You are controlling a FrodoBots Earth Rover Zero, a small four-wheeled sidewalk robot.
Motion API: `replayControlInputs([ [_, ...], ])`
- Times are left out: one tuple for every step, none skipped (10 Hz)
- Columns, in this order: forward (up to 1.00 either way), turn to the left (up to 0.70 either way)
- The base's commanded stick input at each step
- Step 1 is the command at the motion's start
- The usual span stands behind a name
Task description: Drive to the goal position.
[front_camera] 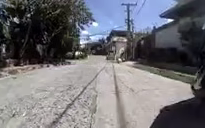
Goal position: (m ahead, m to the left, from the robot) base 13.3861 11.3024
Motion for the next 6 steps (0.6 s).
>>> replayControlInputs([
  [1.0,0.0],
  [1.0,0.0],
  [1.0,-0.33],
  [1.0,-0.4],
  [1.0,-0.4],
  [1.0,-0.4],
])
